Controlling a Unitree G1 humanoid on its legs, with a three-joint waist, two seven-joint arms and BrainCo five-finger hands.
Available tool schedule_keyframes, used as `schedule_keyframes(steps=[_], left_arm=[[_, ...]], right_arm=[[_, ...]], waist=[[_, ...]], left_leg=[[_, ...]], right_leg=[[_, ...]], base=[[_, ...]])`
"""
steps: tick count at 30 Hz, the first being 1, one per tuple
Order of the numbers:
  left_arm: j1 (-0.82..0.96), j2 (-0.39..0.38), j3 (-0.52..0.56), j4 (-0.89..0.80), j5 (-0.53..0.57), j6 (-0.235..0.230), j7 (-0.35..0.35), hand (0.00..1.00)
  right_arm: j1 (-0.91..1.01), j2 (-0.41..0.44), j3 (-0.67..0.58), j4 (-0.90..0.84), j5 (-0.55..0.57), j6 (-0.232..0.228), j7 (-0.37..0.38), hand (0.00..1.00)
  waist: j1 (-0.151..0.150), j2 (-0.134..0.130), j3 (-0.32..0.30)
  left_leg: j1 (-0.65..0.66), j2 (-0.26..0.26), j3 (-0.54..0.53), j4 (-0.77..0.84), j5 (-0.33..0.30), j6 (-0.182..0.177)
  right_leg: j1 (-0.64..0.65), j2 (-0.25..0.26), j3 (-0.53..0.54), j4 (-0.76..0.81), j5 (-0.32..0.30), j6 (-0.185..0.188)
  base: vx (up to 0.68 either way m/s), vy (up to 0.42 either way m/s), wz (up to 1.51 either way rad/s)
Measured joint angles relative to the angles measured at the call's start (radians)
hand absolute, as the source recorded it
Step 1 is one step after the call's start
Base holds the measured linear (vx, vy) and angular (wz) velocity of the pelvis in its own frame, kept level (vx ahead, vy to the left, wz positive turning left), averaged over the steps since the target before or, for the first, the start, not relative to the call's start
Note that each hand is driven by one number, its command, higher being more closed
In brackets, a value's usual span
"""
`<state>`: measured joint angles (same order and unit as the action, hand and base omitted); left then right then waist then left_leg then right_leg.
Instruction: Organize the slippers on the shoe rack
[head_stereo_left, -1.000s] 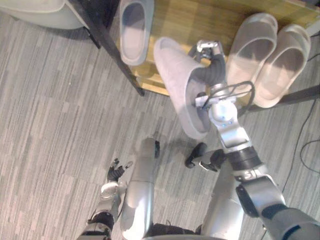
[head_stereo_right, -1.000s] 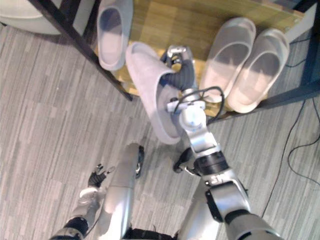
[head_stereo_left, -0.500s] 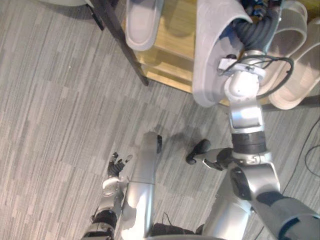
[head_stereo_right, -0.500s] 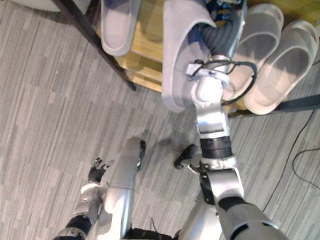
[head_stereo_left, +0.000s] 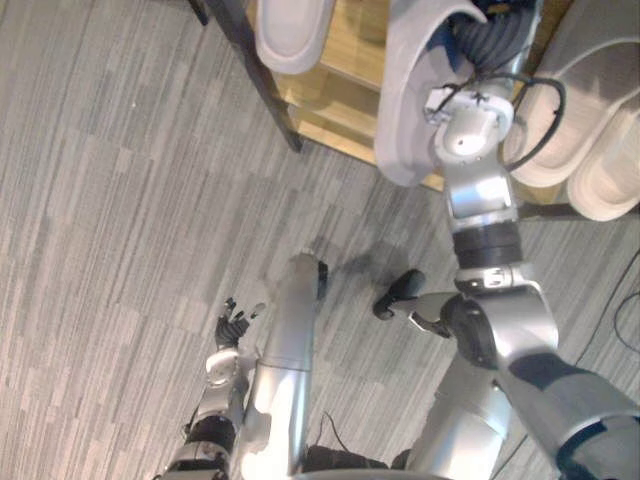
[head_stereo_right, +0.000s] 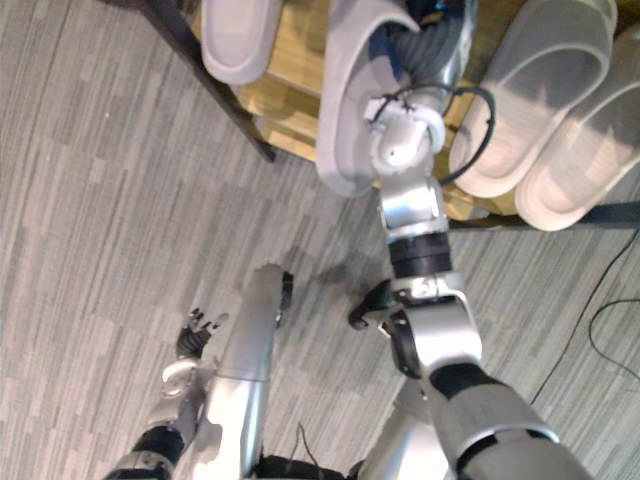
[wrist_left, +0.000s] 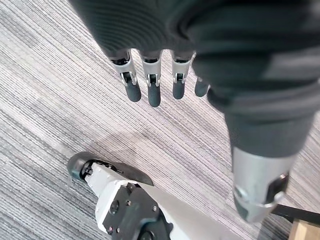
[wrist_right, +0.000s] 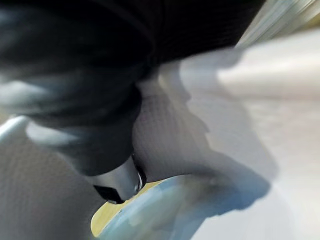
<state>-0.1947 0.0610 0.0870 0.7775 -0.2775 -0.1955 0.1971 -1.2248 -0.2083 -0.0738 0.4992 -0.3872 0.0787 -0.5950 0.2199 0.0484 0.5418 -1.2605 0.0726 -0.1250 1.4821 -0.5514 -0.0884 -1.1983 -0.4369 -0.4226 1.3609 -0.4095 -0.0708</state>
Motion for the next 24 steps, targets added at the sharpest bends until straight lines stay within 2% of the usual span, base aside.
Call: schedule_keyframes(steps=[6, 7, 16, 24], left_arm=[[-0.017, 0.003, -0.019, 0.001, -0.001, -0.014, 0.017, 0.0], [-0.02, 0.004, -0.024, 0.001, -0.001, -0.015, 0.017, 0.0], [-0.033, 0.006, -0.037, 0.001, -0.001, -0.02, 0.017, 0.0], [-0.039, 0.006, -0.043, 0.005, -0.001, -0.02, 0.017, 0.0]], right_arm=[[-0.081, -0.047, 0.004, 0.072, 0.036, -0.016, -0.028, 1.0], [-0.095, -0.055, 0.004, 0.082, 0.038, -0.018, -0.036, 0.0], [-0.144, -0.116, 0.042, 0.149, 0.085, -0.031, -0.053, 0.0], [-0.151, -0.112, 0.06, 0.148, 0.128, -0.034, -0.047, 0.0]], waist=[[0.01, -0.001, 0.0], [0.011, -0.001, 0.0], [0.018, -0.001, 0.0], [0.017, -0.001, 0.0]], left_leg=[[-0.037, -0.011, -0.02, -0.003, 0.014, -0.016], [-0.044, -0.014, -0.02, -0.006, 0.019, -0.018], [-0.06, -0.022, -0.029, -0.047, 0.047, -0.027], [-0.06, -0.024, -0.036, -0.051, 0.054, -0.035]], right_leg=[[-0.028, -0.004, -0.014, 0.009, -0.013, 0.004], [-0.035, -0.009, -0.015, 0.011, -0.013, 0.003], [-0.041, -0.024, -0.04, -0.007, -0.013, 0.004], [-0.04, -0.026, -0.045, -0.005, -0.014, 0.002]], base=[[-0.02, -0.018, 0.08], [-0.03, -0.024, 0.09], [-0.02, -0.012, 0.07], [-0.01, -0.005, 0.03]])
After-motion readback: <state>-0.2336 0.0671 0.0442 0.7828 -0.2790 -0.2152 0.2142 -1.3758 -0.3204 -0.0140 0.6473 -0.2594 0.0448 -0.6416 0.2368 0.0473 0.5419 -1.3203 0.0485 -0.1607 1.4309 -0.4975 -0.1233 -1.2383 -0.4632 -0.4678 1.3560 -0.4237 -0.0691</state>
